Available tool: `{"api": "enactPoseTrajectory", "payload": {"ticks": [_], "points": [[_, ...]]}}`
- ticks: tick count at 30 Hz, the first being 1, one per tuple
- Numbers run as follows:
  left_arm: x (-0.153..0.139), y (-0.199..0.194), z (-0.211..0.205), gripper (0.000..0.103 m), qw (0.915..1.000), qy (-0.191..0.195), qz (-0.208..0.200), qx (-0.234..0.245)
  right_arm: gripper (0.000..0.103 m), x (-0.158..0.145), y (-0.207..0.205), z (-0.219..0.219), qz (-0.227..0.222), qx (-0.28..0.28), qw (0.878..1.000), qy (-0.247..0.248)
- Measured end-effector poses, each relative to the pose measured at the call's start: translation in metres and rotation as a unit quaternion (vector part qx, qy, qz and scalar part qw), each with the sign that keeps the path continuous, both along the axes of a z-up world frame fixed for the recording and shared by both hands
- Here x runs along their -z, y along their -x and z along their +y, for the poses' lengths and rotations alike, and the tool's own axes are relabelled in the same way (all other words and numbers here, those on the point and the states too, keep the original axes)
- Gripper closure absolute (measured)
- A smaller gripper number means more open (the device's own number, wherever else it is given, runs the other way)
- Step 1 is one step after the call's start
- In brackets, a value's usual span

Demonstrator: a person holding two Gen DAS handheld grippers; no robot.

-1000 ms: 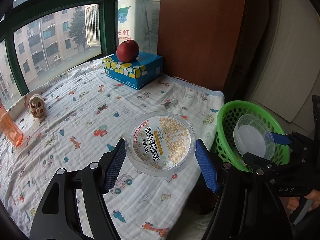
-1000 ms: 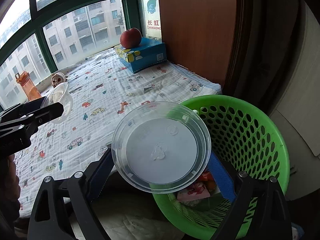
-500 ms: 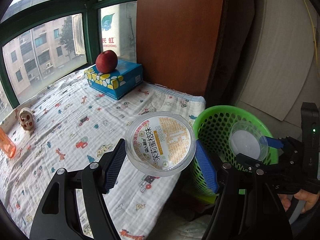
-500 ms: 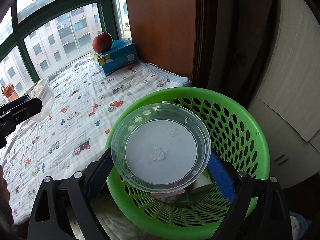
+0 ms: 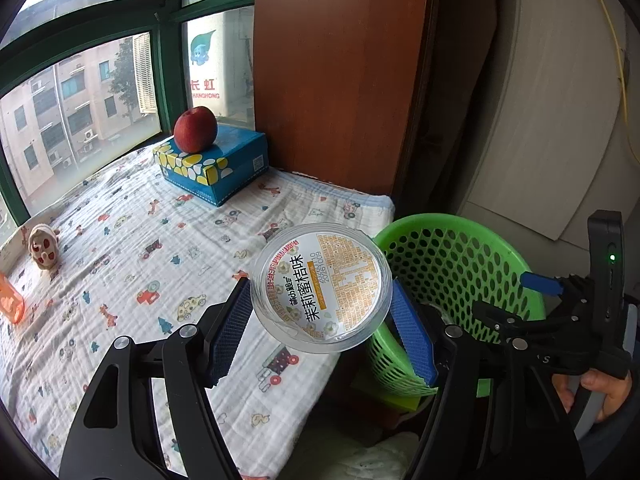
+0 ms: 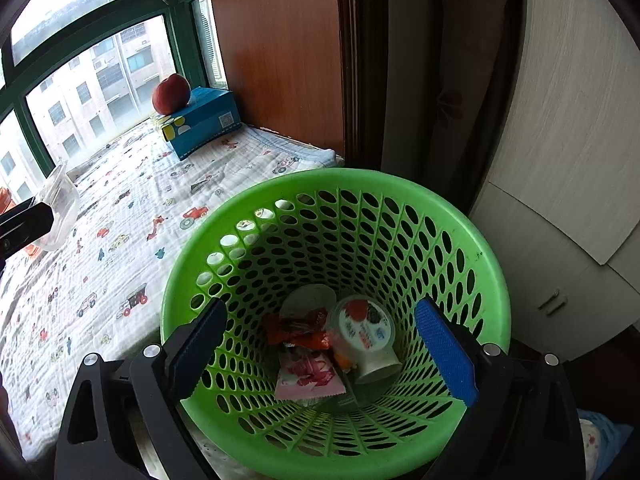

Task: Collect trash
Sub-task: 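Open the left tool to drop the clear cup into the basket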

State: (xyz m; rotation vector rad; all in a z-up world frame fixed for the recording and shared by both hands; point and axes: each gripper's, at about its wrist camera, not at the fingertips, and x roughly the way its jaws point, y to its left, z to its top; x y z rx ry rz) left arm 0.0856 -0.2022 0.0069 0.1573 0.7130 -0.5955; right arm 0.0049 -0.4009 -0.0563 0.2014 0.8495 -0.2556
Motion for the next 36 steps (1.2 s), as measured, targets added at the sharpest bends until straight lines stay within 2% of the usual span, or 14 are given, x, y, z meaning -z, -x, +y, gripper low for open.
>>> {"api": "enactPoseTrajectory", "payload": {"ticks": [19, 29, 31, 33, 36], "points": [[0.010, 0.008, -0.049, 0.035, 0.9993, -0.005, 0.010, 0.035, 0.011, -0.002, 0.043, -0.008, -0.006, 0.021, 1.000, -0.002], [0.026, 0.002, -0.073, 0.034, 0.9971, 0.004, 0.045, 0.061, 0.011, -0.003, 0.060, -0.015, -0.014, 0.038, 0.999, -0.011], [0.029, 0.003, -0.076, 0.031, 0.9967, 0.006, 0.051, 0.063, 0.011, -0.002, 0.062, -0.015, -0.014, 0.040, 0.999, -0.014], [0.031, 0.003, -0.076, 0.023, 0.9963, 0.012, 0.057, 0.063, 0.011, -0.002, 0.064, -0.015, -0.014, 0.042, 0.999, -0.017], [0.032, 0.003, -0.073, 0.022, 0.9958, 0.021, 0.065, 0.062, 0.011, -0.002, 0.065, -0.014, -0.015, 0.041, 0.999, -0.019]]}}
